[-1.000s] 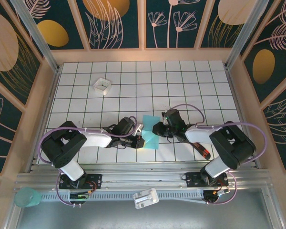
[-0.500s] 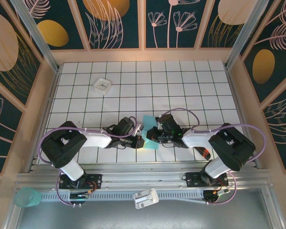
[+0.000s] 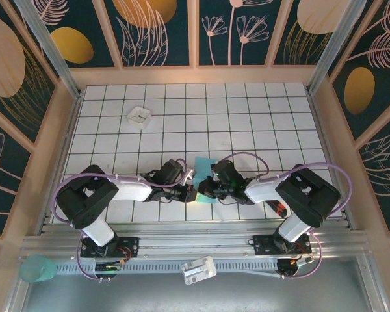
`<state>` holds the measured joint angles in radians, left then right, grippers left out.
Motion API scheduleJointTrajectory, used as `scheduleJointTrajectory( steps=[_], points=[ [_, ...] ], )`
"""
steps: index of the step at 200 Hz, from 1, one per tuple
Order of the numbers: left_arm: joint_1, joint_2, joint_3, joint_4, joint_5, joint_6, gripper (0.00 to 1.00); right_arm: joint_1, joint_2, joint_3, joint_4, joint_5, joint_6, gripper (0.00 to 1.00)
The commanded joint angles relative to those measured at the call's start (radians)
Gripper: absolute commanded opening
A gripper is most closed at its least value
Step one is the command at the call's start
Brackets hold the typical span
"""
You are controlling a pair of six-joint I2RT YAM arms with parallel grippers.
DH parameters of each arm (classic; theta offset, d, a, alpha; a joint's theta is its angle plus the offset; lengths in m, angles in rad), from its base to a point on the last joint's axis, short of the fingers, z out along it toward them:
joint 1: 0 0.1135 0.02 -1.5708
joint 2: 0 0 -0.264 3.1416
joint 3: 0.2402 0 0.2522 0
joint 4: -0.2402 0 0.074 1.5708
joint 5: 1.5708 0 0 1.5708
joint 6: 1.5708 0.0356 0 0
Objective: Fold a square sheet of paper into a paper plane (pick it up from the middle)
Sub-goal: Fold the triangle a second time at the center of the table.
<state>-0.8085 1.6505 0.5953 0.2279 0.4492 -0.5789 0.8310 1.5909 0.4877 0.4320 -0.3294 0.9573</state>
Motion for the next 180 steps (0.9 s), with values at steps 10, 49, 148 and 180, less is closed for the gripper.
scheduleJointTrajectory(
  steps=[10, 49, 148, 180],
  points=[
    [0.004, 0.045, -0.018, -0.148, -0.063, 0.022, 0.00, 0.024, 0.012, -0.026, 0.050, -0.009, 0.032, 0.00],
    [0.003, 0.044, -0.017, -0.150, -0.065, 0.021, 0.00, 0.026, 0.008, -0.041, 0.077, -0.029, 0.052, 0.00],
    [0.005, 0.050, -0.026, -0.169, -0.063, 0.045, 0.00, -0.054, 0.018, -0.009, -0.123, 0.078, 0.039, 0.00],
    [0.005, 0.051, -0.033, -0.170, -0.061, 0.048, 0.00, -0.091, 0.005, -0.006, -0.154, 0.093, 0.013, 0.00]
  ],
)
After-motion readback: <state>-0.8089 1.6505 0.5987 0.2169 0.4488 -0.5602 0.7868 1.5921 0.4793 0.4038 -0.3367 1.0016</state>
